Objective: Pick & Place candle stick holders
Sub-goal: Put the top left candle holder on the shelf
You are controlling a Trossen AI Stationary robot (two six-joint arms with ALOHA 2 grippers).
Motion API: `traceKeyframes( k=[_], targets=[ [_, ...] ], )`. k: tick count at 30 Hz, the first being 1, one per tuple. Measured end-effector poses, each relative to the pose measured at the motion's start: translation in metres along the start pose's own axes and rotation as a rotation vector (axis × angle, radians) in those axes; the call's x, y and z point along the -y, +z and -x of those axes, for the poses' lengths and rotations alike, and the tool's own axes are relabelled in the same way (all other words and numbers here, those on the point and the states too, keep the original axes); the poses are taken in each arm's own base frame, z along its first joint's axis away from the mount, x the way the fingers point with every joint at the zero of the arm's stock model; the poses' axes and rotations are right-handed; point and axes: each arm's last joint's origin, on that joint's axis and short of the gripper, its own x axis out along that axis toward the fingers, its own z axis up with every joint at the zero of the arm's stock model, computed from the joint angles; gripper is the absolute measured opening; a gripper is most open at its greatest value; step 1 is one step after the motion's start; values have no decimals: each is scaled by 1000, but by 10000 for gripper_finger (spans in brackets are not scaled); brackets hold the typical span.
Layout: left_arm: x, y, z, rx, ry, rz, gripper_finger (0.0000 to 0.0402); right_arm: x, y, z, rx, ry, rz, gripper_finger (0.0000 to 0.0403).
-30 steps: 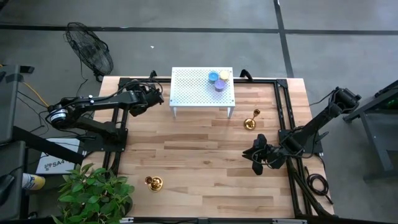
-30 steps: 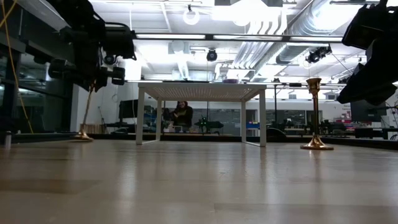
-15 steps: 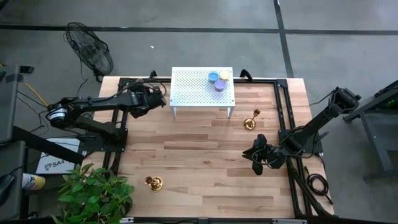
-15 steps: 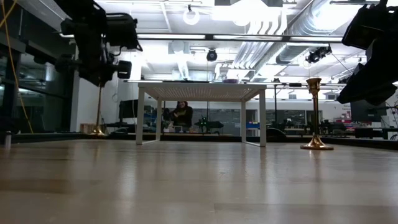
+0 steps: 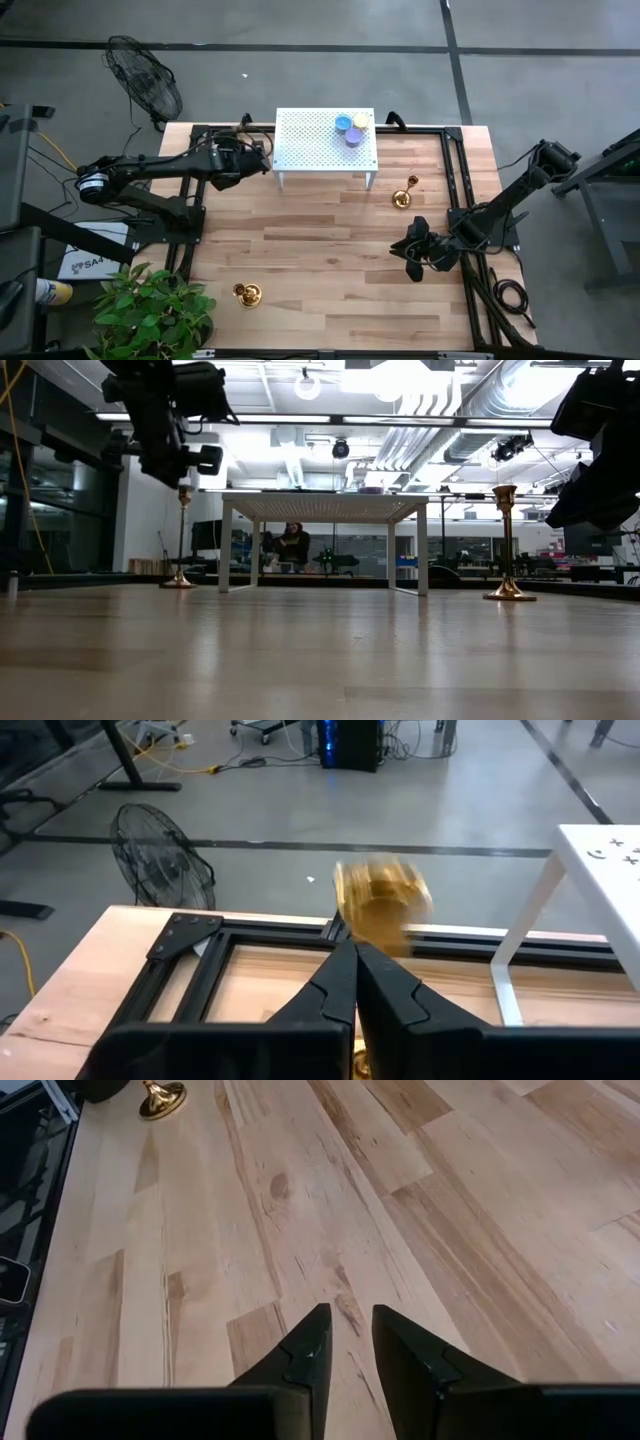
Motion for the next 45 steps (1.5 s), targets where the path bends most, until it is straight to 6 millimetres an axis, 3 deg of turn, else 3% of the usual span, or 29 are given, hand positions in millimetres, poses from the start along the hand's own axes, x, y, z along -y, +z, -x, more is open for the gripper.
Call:
traceKeyframes(
  k=[12,21,24,29,36,45],
  targets=[
    [0,-1,0,-30,-11,-5,3,0,0,0,-6,4,0,71],
    [-7,7,11,-54,-83,-27,9,0,0,0,-15,12,0,71],
    [-7,6,12,-92,-107,-63,36,0,0,0,-16,13,-5,71],
    [-8,3,12,-167,-145,-112,119,0,-1,0,-18,14,-18,71],
    [-18,-32,13,-93,-102,-45,235,-1,-1,0,-19,15,-18,71],
    [-15,-61,2,19,-141,56,259,0,0,0,-12,8,-1,71]
  ],
)
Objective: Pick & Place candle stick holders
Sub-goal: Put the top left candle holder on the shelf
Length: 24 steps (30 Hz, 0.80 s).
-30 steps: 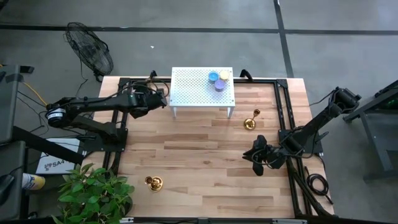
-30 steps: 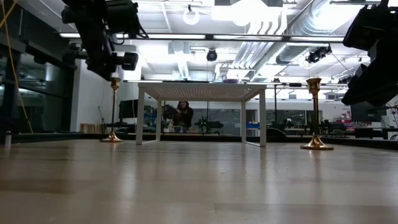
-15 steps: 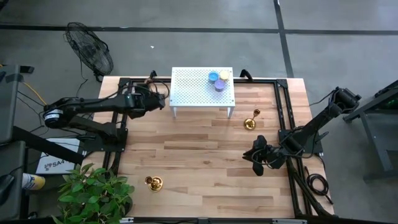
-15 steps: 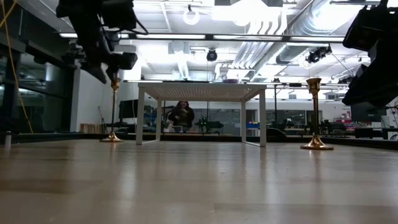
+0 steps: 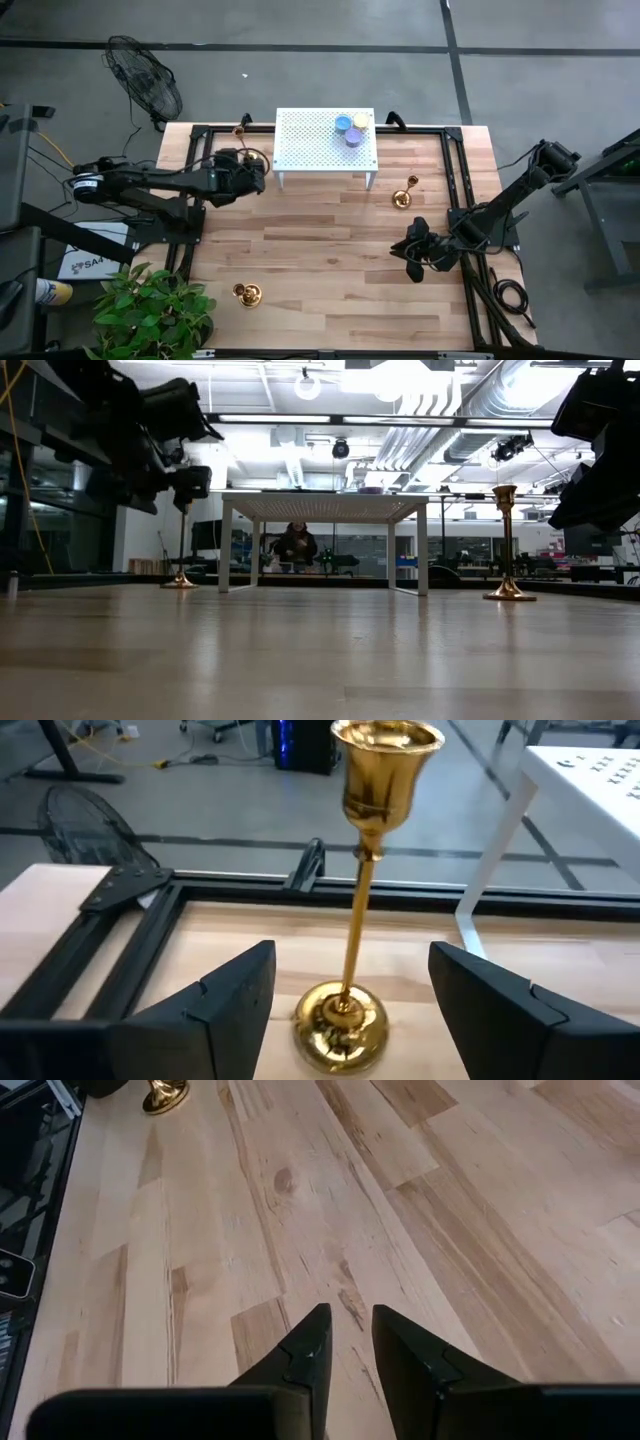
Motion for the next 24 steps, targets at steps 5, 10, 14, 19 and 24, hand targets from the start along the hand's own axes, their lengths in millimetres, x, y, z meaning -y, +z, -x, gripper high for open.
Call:
traceKeyframes(
  k=[5,10,14,19,24],
  targets=[
    [5,-5,-4,48,6,5,260,1,0,0,10,-14,11,71],
    [10,-12,-8,78,27,-1,260,1,0,0,10,-15,12,71],
    [14,-14,-11,115,40,23,260,1,0,0,9,-14,12,71],
    [14,-13,-23,98,74,45,260,1,0,0,9,-15,12,71],
    [11,-10,-30,97,107,58,259,1,0,0,10,-15,12,71]
  ],
)
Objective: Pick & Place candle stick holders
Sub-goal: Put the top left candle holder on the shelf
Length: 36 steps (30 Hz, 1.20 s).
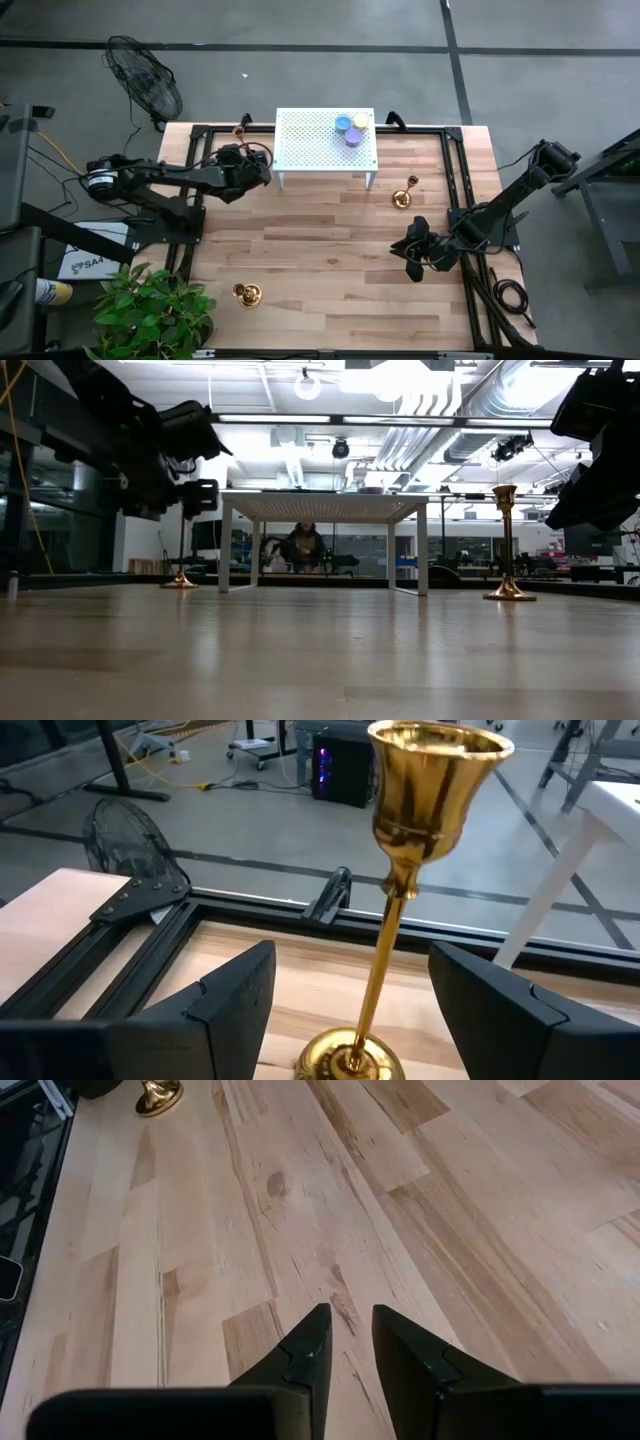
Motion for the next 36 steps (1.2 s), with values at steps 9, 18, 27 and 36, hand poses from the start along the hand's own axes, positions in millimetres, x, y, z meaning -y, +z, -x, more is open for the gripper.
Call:
traceKeyframes(
  k=[9,18,27,36],
  targets=[
    [-1,5,-10,8,38,32,228,0,0,0,1,0,0,71],
    [4,10,-17,-10,12,44,145,0,0,0,1,0,0,71],
    [4,10,-17,-1,18,43,90,0,0,0,0,0,0,71],
    [3,10,-17,-11,12,8,12,0,0,0,-1,1,0,71]
  ],
)
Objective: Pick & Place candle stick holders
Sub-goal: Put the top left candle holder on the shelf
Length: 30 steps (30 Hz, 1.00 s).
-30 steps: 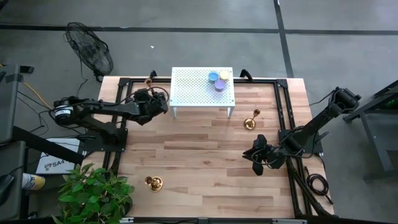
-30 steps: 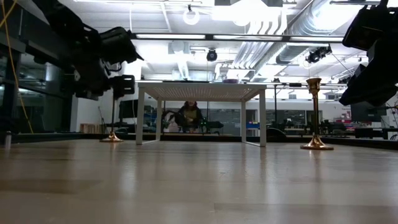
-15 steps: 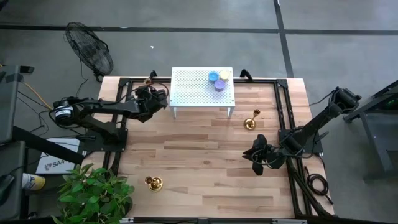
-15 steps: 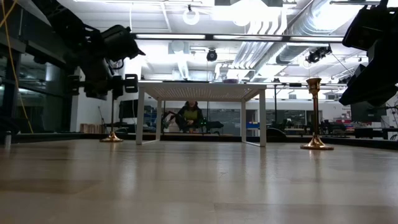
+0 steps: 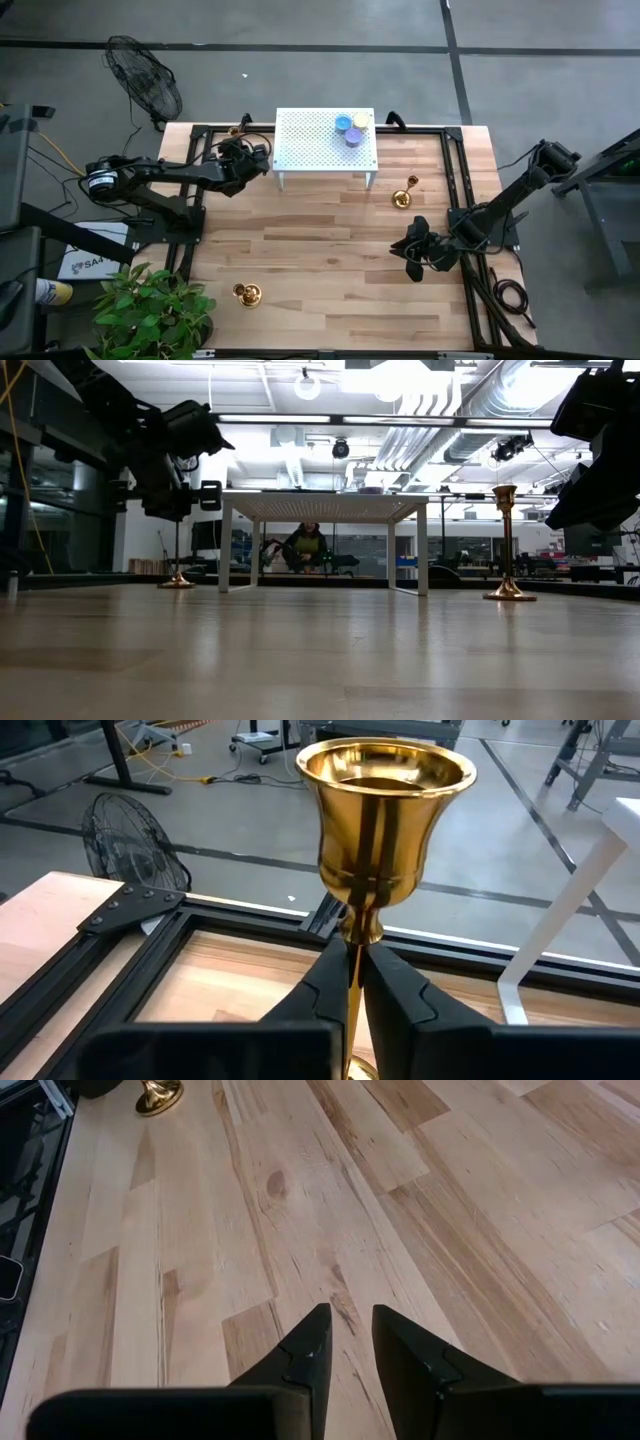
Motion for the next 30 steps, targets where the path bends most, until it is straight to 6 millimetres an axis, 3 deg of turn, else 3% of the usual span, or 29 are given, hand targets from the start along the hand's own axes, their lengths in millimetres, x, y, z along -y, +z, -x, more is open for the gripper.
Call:
traceKeyframes(
  k=[5,30],
  targets=[
    [0,0,0,0,0,-1,23,0,0,0,-1,0,0,71],
    [4,4,4,-22,-58,-34,7,0,0,0,-17,13,-11,71]
  ],
)
